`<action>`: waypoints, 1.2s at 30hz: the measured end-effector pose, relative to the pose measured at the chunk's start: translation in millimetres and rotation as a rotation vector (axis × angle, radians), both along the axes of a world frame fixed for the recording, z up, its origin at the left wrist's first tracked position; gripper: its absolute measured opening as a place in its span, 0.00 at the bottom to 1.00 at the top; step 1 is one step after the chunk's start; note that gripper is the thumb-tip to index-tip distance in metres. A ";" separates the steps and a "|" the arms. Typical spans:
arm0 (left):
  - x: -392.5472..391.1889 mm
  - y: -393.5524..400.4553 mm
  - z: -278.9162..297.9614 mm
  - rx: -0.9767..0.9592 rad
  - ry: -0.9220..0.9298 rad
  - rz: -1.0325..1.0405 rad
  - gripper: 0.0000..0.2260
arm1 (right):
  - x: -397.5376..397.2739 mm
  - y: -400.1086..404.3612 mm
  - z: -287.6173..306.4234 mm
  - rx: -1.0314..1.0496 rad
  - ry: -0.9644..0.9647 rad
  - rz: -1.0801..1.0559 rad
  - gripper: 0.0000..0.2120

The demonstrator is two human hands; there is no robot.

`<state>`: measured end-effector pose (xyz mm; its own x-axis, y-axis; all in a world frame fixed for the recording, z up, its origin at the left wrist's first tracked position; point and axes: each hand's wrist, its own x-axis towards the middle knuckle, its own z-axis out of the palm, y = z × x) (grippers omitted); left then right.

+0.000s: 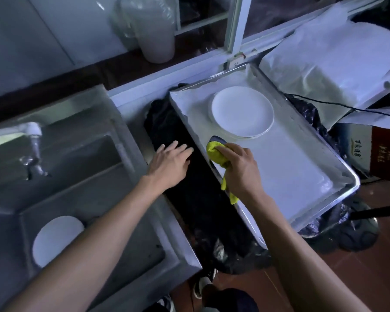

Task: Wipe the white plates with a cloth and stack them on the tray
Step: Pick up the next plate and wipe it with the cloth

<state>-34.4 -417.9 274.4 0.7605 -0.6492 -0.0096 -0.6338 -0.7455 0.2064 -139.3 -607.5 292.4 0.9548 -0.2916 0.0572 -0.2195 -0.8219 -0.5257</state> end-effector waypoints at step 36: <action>-90.3 510.8 -185.8 0.051 0.414 0.890 0.22 | 96.8 499.2 -170.5 -0.126 0.372 0.842 0.34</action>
<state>-124.7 92.8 88.7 0.9018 0.1681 -0.3982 0.2792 -0.9298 0.2399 -42.5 -108.4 121.9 0.8122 0.4933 -0.3113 0.3387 -0.8333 -0.4369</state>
